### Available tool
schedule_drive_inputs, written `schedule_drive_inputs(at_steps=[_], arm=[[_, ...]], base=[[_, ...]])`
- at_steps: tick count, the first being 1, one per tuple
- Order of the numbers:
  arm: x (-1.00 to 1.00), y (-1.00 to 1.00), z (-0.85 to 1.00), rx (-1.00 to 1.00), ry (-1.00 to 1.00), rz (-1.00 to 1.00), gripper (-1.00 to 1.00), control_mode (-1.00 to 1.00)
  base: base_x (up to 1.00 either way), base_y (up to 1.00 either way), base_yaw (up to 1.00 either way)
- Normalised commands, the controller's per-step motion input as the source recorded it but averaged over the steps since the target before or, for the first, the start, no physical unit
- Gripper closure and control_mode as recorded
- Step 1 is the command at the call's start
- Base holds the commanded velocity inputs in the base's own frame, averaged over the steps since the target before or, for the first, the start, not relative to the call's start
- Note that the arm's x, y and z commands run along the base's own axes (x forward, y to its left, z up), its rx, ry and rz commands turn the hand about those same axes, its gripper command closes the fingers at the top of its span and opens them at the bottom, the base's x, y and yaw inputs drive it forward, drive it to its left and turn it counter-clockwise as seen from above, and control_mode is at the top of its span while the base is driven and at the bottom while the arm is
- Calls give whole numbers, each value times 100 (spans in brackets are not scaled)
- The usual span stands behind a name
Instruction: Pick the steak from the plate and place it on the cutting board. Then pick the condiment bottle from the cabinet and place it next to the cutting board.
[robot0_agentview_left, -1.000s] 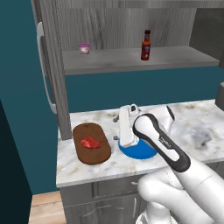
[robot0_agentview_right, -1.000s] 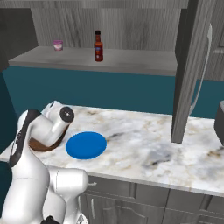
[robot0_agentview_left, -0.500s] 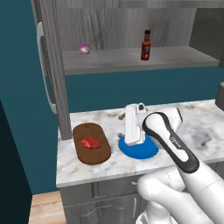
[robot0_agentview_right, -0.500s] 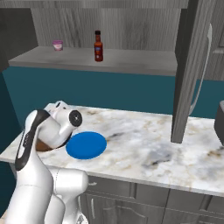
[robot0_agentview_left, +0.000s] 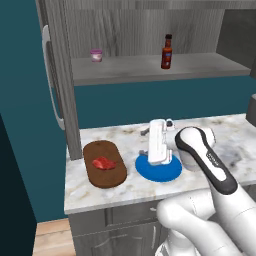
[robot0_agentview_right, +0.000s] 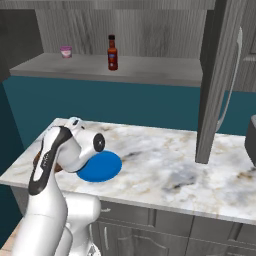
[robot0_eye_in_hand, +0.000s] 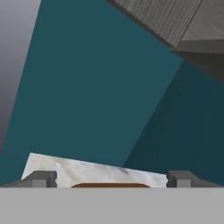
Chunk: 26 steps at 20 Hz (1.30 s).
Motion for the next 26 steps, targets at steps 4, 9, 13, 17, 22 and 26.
schedule_drive_inputs(at_steps=[4,9,13,17,22,26], arm=[[0,-17,0,10,0,3,-100,-100],[0,-16,5,11,0,3,-100,-100],[-4,-10,17,10,0,4,-100,-100],[-8,-10,24,10,0,4,-100,-100],[-10,-8,24,8,0,4,-100,-100],[-10,-5,27,6,0,3,-100,-100]], base=[[0,0,0],[0,0,0],[0,0,0],[0,0,0],[0,0,0],[0,0,0]])
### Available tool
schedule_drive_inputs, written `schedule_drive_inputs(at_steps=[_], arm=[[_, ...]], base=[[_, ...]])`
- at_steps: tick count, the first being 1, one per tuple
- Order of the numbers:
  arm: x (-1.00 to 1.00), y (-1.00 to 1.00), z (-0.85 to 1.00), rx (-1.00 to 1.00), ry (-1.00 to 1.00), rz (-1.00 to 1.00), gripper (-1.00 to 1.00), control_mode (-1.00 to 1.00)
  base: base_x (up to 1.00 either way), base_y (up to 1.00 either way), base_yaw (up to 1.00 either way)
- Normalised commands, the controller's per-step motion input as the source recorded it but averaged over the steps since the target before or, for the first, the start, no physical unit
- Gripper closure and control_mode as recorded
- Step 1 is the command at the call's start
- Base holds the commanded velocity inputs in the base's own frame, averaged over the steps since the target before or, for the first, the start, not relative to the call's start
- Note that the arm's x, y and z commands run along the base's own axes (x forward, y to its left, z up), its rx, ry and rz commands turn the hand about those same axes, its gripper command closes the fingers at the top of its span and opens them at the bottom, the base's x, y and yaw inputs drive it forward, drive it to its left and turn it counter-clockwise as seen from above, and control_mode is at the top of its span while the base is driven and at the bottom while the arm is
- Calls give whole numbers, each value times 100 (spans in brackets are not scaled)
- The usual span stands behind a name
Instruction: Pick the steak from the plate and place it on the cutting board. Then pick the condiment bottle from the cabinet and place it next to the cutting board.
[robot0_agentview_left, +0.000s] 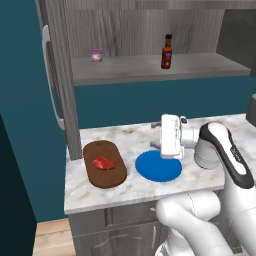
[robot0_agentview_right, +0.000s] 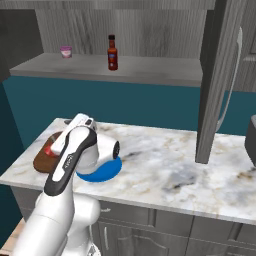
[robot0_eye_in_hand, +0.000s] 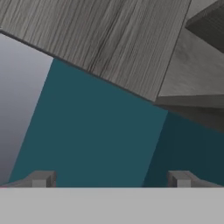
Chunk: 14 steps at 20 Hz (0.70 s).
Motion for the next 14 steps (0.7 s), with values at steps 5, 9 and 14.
schedule_drive_inputs(at_steps=[5,9,14], arm=[[-5,-2,27,5,0,3,-100,-100],[-4,-1,28,4,0,2,-100,-100],[-5,-1,26,3,1,1,-100,-100]], base=[[0,0,0],[0,0,0],[0,0,0]])
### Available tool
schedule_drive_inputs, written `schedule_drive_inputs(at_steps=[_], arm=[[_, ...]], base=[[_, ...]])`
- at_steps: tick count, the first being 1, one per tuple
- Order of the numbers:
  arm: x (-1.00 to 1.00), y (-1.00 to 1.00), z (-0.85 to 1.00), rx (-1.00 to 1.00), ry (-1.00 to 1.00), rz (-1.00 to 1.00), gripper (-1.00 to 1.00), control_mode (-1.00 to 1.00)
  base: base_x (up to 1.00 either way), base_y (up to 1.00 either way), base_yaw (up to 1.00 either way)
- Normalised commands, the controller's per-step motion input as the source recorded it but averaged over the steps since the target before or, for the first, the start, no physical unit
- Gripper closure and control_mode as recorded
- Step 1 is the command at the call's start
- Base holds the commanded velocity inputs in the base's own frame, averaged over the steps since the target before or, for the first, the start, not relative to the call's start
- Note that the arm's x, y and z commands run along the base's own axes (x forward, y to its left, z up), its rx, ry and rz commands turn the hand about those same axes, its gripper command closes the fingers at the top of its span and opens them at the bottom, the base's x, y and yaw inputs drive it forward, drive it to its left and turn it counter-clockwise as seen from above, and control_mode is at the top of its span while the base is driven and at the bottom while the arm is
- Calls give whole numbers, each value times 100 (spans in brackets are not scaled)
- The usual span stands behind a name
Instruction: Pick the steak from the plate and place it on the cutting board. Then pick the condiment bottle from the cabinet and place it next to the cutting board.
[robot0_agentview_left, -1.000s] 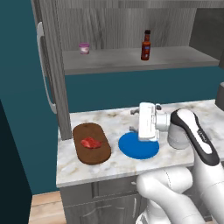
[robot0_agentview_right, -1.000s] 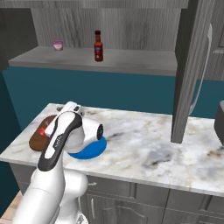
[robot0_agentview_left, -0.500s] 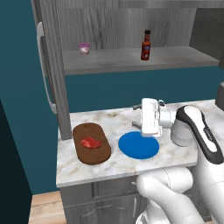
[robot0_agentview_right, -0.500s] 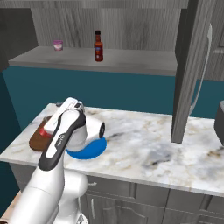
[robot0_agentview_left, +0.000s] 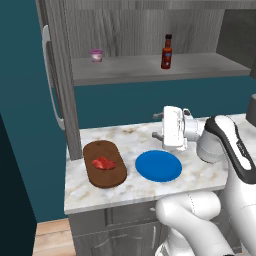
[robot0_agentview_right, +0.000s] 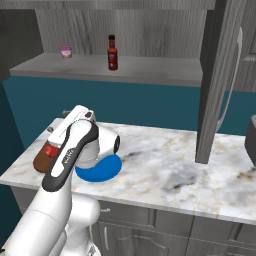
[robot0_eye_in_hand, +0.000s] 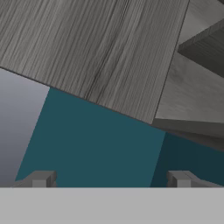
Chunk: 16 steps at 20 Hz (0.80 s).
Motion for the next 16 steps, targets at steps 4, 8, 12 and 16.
schedule_drive_inputs(at_steps=[4,8,12,16], arm=[[-7,-3,25,0,1,0,-100,-100],[-6,-3,24,0,1,0,-100,-100],[-6,-3,23,0,1,0,-100,-100],[-5,-2,24,0,1,0,-100,-100]], base=[[0,0,0],[0,0,0],[0,0,0],[0,0,0]])
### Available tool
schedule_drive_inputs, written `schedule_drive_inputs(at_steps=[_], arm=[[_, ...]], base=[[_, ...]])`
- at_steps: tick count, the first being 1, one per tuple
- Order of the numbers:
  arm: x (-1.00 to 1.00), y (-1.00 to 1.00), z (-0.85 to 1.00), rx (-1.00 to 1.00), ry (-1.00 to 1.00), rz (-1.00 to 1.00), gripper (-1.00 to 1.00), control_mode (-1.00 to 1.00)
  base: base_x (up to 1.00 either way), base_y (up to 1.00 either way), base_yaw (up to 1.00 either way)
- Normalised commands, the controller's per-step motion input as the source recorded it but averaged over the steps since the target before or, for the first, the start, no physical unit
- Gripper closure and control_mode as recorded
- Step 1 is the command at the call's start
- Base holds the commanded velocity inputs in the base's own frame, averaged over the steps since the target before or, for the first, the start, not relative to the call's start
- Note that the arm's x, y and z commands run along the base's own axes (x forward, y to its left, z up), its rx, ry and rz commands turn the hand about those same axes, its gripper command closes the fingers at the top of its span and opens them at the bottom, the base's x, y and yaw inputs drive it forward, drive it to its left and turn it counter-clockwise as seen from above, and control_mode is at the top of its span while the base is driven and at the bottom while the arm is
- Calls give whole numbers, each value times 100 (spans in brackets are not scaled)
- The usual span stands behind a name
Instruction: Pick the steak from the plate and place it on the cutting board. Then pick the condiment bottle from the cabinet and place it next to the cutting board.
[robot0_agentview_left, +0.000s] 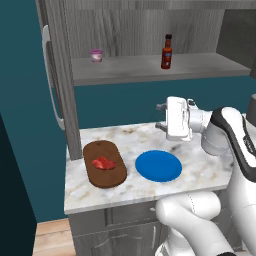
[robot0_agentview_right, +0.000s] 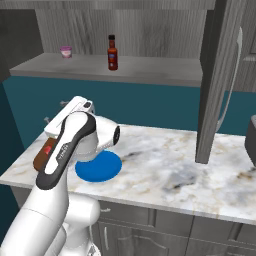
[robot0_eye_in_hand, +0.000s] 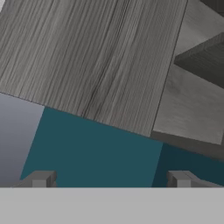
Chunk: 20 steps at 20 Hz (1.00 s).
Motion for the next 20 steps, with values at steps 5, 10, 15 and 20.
schedule_drive_inputs(at_steps=[5,10,15,20], arm=[[-5,-3,24,1,2,0,-100,-100],[-2,-5,27,4,1,0,-100,-100],[0,-6,28,6,1,0,-100,-100],[0,-7,28,4,2,0,-100,-100]], base=[[0,0,0],[0,0,0],[0,0,0],[0,0,0]])
